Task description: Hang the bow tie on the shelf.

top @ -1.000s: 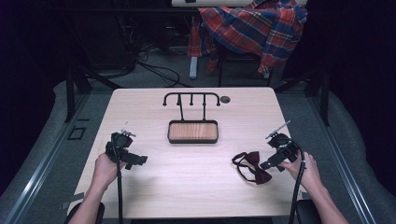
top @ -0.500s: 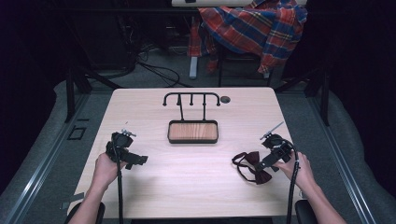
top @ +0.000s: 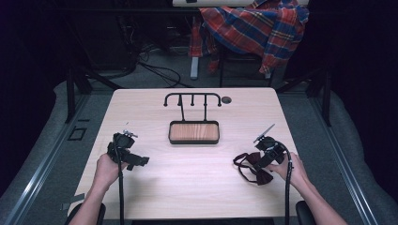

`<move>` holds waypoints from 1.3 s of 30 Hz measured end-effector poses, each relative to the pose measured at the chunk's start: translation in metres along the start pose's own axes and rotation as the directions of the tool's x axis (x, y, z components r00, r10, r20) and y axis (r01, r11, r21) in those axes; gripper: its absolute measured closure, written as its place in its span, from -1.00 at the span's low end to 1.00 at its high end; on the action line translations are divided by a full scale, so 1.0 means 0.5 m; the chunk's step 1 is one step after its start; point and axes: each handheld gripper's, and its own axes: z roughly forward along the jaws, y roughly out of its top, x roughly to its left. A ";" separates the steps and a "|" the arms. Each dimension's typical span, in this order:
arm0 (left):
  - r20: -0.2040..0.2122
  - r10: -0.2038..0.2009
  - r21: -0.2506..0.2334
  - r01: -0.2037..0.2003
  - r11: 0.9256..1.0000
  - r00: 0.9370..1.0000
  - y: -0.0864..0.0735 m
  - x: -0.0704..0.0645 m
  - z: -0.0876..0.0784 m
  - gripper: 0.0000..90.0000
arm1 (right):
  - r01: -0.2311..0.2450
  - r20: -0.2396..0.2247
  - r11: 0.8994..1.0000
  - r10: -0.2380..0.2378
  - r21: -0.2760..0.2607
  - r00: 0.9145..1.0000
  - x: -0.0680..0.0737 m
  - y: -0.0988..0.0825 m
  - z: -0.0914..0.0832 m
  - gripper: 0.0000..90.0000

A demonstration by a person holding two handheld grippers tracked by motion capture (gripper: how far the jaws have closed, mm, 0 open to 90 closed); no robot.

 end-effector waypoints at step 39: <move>-0.006 0.014 0.006 -0.014 1.000 1.000 0.001 -0.005 0.002 -1.00 | 0.124 0.146 0.986 -0.108 -0.108 0.983 0.055 0.024 -0.050 0.71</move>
